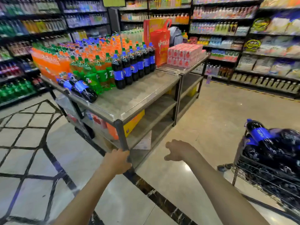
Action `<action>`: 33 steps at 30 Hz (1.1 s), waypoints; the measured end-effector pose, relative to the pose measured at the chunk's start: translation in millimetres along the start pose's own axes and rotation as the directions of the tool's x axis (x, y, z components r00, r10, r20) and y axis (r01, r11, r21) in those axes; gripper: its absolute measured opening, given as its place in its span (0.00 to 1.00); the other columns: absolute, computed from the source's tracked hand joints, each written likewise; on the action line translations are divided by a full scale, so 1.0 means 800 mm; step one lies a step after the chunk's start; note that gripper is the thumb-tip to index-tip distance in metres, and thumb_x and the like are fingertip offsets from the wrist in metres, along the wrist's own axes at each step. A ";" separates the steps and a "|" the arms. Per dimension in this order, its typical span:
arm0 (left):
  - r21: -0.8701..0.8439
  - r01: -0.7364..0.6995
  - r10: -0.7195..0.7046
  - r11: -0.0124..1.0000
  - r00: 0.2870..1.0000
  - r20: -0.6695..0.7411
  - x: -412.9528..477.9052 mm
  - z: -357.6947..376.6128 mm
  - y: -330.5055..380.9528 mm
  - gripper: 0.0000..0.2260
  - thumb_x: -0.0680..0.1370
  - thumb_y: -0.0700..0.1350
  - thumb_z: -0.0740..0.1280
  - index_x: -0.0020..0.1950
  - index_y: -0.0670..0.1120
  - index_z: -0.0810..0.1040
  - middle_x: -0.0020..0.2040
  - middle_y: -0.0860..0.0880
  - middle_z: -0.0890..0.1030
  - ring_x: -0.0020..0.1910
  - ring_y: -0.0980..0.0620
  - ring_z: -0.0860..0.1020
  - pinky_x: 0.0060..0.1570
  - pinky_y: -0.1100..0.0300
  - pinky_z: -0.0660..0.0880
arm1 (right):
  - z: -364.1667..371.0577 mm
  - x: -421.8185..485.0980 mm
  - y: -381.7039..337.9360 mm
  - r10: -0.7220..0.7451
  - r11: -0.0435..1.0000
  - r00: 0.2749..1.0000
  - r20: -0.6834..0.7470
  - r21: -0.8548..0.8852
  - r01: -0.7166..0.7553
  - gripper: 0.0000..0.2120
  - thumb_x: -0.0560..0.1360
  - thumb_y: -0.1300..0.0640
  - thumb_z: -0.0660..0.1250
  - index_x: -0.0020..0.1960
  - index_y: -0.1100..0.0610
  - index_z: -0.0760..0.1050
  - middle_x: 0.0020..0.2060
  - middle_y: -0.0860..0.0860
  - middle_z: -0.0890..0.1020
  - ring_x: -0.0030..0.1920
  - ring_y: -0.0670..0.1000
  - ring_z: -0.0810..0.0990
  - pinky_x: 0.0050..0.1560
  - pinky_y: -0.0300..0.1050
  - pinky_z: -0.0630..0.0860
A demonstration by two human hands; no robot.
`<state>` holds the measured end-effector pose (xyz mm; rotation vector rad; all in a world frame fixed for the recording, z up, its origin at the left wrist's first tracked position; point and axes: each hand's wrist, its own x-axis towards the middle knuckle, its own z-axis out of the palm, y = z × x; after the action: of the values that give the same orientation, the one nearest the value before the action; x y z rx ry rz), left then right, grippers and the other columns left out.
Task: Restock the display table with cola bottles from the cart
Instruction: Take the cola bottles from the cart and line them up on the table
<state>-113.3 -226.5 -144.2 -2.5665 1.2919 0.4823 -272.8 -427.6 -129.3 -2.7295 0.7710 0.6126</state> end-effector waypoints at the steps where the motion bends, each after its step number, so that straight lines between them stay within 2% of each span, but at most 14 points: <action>1: 0.024 -0.038 0.038 0.999 0.999 0.017 0.014 -0.004 0.023 0.22 0.82 0.56 0.60 0.74 0.50 0.67 0.69 0.46 0.73 0.66 0.42 0.73 0.61 0.47 0.73 | 0.004 -0.007 0.025 0.045 0.999 0.999 0.010 0.013 -0.045 0.31 0.81 0.42 0.65 0.79 0.54 0.62 0.73 0.57 0.69 0.71 0.60 0.70 0.65 0.52 0.71; 7: 0.151 -0.228 0.235 0.962 0.972 -0.026 0.080 -0.040 0.161 0.22 0.82 0.57 0.60 0.73 0.50 0.68 0.75 0.44 0.69 0.70 0.42 0.72 0.65 0.47 0.72 | 0.023 -0.046 0.162 0.243 0.965 0.970 0.004 0.101 -0.242 0.29 0.81 0.42 0.64 0.76 0.57 0.65 0.70 0.58 0.70 0.69 0.61 0.71 0.64 0.54 0.72; 10: 0.185 -0.259 0.271 0.948 0.962 -0.043 0.108 -0.060 0.237 0.21 0.82 0.59 0.60 0.72 0.50 0.68 0.76 0.42 0.65 0.72 0.40 0.68 0.69 0.42 0.70 | 0.029 -0.070 0.220 0.326 0.939 0.945 -0.023 0.126 -0.321 0.29 0.81 0.43 0.65 0.76 0.57 0.65 0.70 0.58 0.70 0.69 0.61 0.70 0.65 0.55 0.72; 13: 0.252 -0.328 0.357 0.910 0.931 -0.079 0.125 -0.080 0.311 0.24 0.83 0.60 0.59 0.75 0.50 0.65 0.73 0.45 0.69 0.71 0.42 0.69 0.70 0.45 0.67 | 0.039 -0.096 0.275 0.406 0.904 0.914 -0.028 0.157 -0.397 0.30 0.80 0.43 0.66 0.76 0.57 0.65 0.70 0.58 0.71 0.70 0.61 0.70 0.67 0.56 0.72; 17: 0.262 -0.396 0.440 0.880 0.887 -0.139 0.140 -0.095 0.396 0.23 0.83 0.58 0.59 0.76 0.51 0.65 0.72 0.47 0.71 0.70 0.45 0.71 0.68 0.48 0.69 | 0.044 -0.134 0.338 0.513 0.849 0.858 -0.031 0.167 -0.502 0.26 0.79 0.42 0.66 0.70 0.58 0.70 0.66 0.58 0.73 0.65 0.61 0.74 0.60 0.54 0.75; 19: 0.288 -0.424 0.473 0.859 0.873 -0.123 0.154 -0.099 0.433 0.24 0.82 0.59 0.60 0.75 0.51 0.65 0.70 0.47 0.71 0.69 0.45 0.72 0.67 0.48 0.70 | 0.040 -0.151 0.362 0.561 0.817 0.827 -0.032 0.179 -0.548 0.26 0.79 0.42 0.65 0.70 0.57 0.69 0.65 0.58 0.73 0.64 0.61 0.73 0.59 0.55 0.75; 28: 0.350 -0.602 0.670 0.717 0.735 -0.109 0.205 -0.146 0.556 0.24 0.82 0.59 0.61 0.75 0.50 0.66 0.70 0.46 0.71 0.68 0.43 0.70 0.64 0.48 0.68 | 0.021 -0.201 0.442 0.715 0.683 0.698 -0.049 0.266 -0.680 0.29 0.80 0.42 0.65 0.75 0.55 0.65 0.68 0.58 0.70 0.68 0.61 0.70 0.63 0.57 0.72; 33: 0.366 -0.710 0.780 0.602 0.621 -0.079 0.226 -0.177 0.618 0.22 0.82 0.57 0.60 0.74 0.49 0.66 0.68 0.45 0.72 0.67 0.43 0.70 0.61 0.50 0.67 | 0.004 -0.223 0.482 0.804 0.577 0.592 -0.055 0.309 -0.756 0.28 0.80 0.42 0.65 0.74 0.56 0.66 0.69 0.58 0.70 0.70 0.62 0.69 0.65 0.58 0.71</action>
<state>-385.6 -698.0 -111.1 -1.7413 2.3364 0.0744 -620.6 -668.7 -94.4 -2.0982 2.0119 0.3407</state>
